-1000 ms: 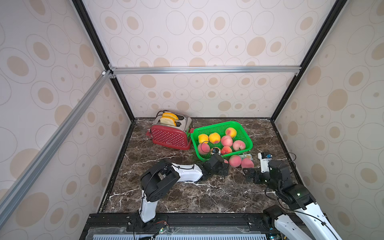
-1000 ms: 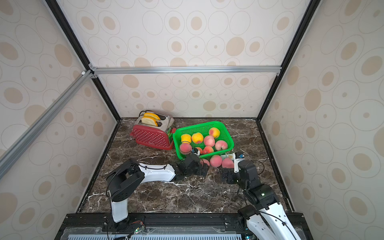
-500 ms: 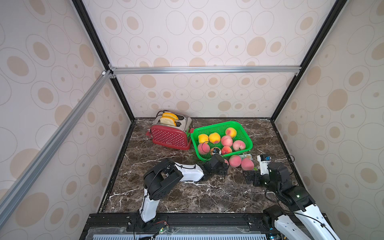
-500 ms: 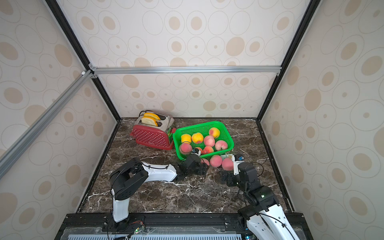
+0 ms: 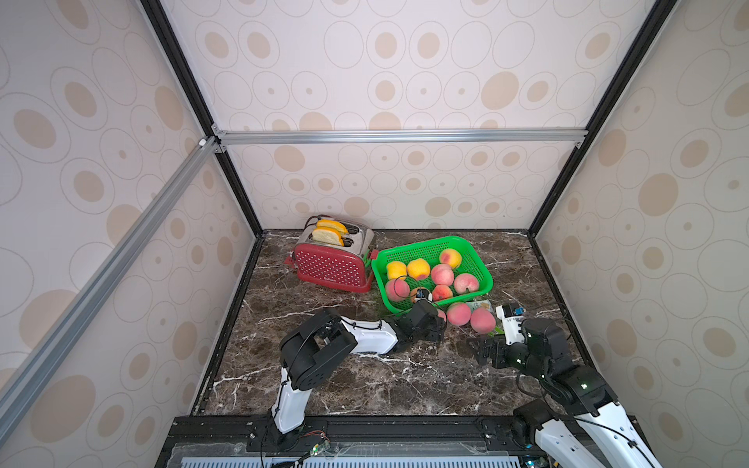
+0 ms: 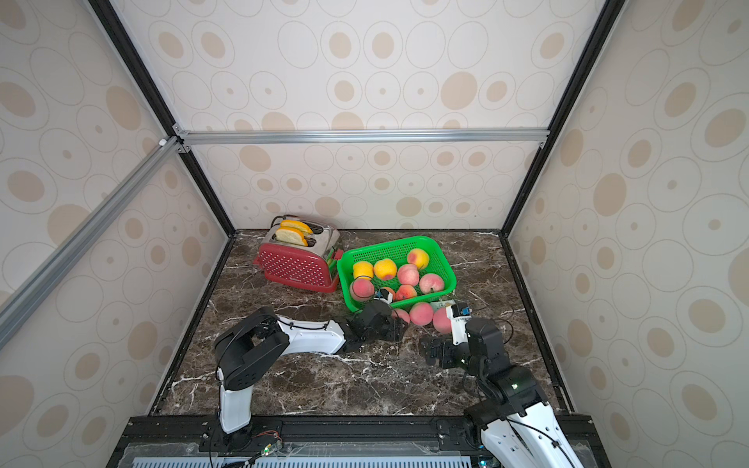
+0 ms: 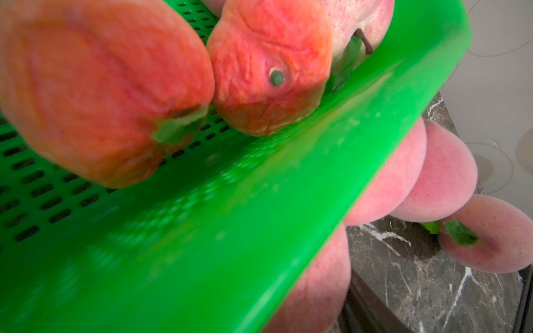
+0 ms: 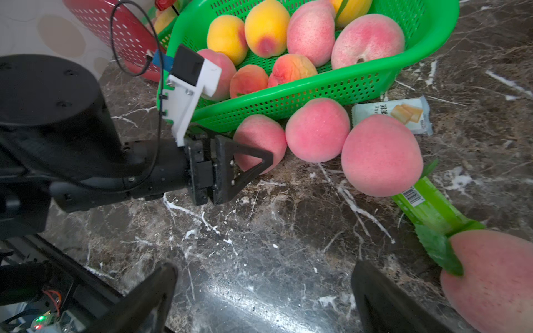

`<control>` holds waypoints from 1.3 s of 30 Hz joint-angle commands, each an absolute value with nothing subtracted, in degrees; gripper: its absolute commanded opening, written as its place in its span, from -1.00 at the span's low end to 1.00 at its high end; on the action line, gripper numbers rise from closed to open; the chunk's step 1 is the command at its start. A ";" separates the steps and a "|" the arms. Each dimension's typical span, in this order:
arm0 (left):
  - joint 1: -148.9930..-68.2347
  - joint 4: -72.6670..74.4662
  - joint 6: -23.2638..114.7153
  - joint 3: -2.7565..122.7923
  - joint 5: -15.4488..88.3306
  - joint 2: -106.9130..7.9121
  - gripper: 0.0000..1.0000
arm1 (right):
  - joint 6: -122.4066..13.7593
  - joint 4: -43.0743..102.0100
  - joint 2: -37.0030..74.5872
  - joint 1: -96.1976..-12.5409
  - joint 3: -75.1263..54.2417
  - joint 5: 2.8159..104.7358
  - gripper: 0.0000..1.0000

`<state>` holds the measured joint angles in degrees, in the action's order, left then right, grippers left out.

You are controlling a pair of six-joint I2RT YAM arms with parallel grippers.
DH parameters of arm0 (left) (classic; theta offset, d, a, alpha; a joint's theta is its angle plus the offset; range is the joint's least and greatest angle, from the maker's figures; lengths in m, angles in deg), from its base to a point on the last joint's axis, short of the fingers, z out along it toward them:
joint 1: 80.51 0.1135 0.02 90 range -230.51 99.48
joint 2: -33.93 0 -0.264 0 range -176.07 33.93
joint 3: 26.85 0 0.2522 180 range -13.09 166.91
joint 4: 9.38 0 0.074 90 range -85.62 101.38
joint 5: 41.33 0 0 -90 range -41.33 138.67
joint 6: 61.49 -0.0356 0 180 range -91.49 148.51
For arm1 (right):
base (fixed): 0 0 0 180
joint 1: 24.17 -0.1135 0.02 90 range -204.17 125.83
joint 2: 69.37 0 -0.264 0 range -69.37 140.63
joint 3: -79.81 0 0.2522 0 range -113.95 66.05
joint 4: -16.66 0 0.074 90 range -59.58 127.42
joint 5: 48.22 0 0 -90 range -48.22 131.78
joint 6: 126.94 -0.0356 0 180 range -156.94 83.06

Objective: Put the peaches into the basket
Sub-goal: Pick up the peach from the center of the board.

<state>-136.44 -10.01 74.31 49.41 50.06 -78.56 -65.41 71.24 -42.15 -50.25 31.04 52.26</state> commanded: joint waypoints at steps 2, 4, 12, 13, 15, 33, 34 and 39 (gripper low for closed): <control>-136.49 -9.26 73.20 50.37 49.99 -76.55 0.40 | -67.69 74.65 -47.45 -50.75 31.35 56.21 0.99; -136.72 -8.36 72.87 50.62 50.30 -76.16 0.41 | -67.96 75.68 -48.68 -50.74 31.27 57.26 0.98; -138.33 -3.22 71.05 50.13 53.18 -70.68 0.43 | -66.64 80.31 -47.82 -50.89 28.41 57.54 0.96; -138.52 -2.72 70.96 49.96 53.30 -69.80 0.42 | -66.51 80.06 -47.92 -50.91 28.06 57.35 0.96; -139.00 -1.87 70.72 49.50 53.43 -67.86 0.42 | -66.15 80.09 -47.35 -50.86 26.73 57.09 0.96; -132.36 19.40 59.21 66.20 54.31 -63.03 0.42 | -61.78 74.97 -42.43 -50.89 23.85 58.79 0.98; -131.63 20.96 58.11 67.72 54.14 -63.84 0.42 | -61.67 74.74 -42.32 -50.89 23.95 58.58 0.99; -128.50 27.95 52.70 75.35 54.47 -69.33 0.43 | -61.42 73.27 -41.34 -50.91 24.07 58.13 0.99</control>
<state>-129.49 20.20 58.09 71.75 54.39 -66.41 -62.48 74.93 -41.93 -50.52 24.60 58.01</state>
